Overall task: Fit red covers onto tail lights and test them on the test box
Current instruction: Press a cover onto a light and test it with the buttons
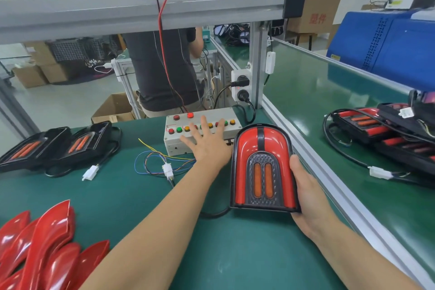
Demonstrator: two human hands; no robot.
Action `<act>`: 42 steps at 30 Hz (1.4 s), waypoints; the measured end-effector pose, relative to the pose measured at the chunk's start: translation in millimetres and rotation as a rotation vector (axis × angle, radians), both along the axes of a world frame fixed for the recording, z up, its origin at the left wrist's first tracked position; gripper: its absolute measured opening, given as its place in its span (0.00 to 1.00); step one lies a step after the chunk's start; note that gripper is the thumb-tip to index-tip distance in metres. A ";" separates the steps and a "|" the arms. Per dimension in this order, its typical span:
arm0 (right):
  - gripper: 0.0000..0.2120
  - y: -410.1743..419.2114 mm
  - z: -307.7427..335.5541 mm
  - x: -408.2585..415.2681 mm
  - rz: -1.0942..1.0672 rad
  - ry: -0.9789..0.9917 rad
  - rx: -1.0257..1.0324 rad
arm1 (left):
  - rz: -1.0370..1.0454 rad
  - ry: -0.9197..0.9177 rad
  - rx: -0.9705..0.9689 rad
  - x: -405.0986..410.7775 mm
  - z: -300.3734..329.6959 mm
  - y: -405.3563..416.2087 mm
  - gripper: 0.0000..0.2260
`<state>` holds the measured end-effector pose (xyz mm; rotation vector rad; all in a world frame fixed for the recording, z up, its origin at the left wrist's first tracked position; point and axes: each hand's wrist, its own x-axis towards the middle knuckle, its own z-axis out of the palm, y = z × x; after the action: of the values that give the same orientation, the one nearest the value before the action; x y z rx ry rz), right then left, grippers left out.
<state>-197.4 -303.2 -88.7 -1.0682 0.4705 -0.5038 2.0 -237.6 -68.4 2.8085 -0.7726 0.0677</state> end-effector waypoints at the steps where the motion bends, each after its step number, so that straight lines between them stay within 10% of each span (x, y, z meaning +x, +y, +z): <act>1: 0.24 0.4 0.6 -0.3 0.000 0.005 -0.001 | 0.002 -0.002 0.022 -0.4 -0.5 1.2 0.29; 18: 0.24 0.8 5.6 -1.9 0.005 0.009 0.003 | -0.248 -0.069 0.115 14.7 17.2 6.5 0.34; 42: 0.20 -4.6 -1.1 -1.8 0.013 -0.019 0.035 | 0.016 0.063 0.118 -9.2 20.1 -2.0 0.34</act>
<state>-199.3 -307.7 -89.8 -1.0310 0.4536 -0.4923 -7.2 -239.6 -48.3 2.9119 -0.7634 -0.0661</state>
